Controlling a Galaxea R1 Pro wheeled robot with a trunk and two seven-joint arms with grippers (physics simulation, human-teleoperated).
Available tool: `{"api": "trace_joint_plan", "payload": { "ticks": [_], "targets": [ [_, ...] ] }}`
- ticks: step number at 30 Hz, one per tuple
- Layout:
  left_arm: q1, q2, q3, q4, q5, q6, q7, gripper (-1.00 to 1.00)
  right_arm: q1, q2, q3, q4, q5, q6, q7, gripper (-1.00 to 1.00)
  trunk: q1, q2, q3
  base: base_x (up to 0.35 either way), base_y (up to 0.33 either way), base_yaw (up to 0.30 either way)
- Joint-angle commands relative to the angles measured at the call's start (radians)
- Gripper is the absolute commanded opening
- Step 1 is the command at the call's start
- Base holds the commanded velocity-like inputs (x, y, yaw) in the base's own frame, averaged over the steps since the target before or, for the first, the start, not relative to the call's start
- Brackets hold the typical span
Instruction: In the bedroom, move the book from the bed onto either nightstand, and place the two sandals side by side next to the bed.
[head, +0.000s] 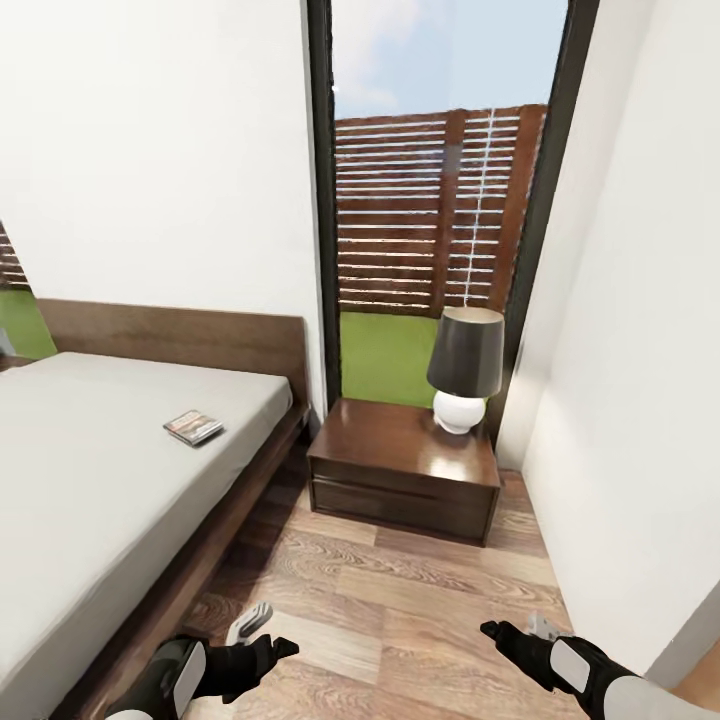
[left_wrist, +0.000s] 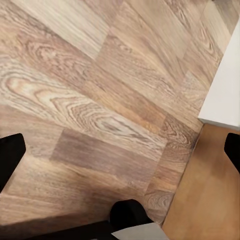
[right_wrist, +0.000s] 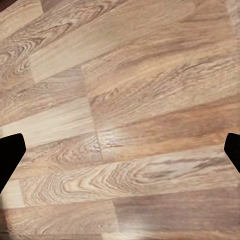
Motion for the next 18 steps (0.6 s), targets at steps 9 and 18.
{"api": "trace_joint_plan", "payload": {
  "ticks": [9,18],
  "targets": [
    [-0.001,-0.001,0.008,-0.002,-0.011,0.005,-0.007,1.0,0.0,0.0,-0.005,-0.001,0.001,0.005,0.002,1.0,0.0,0.0,-0.001,0.091,0.0,0.16],
    [-0.001,-0.001,0.008,-0.002,-0.011,0.005,-0.007,1.0,0.0,0.001,-0.005,-0.001,0.001,0.005,0.002,1.0,0.0,0.0,-0.001,0.091,0.0,0.153]
  ]
}}
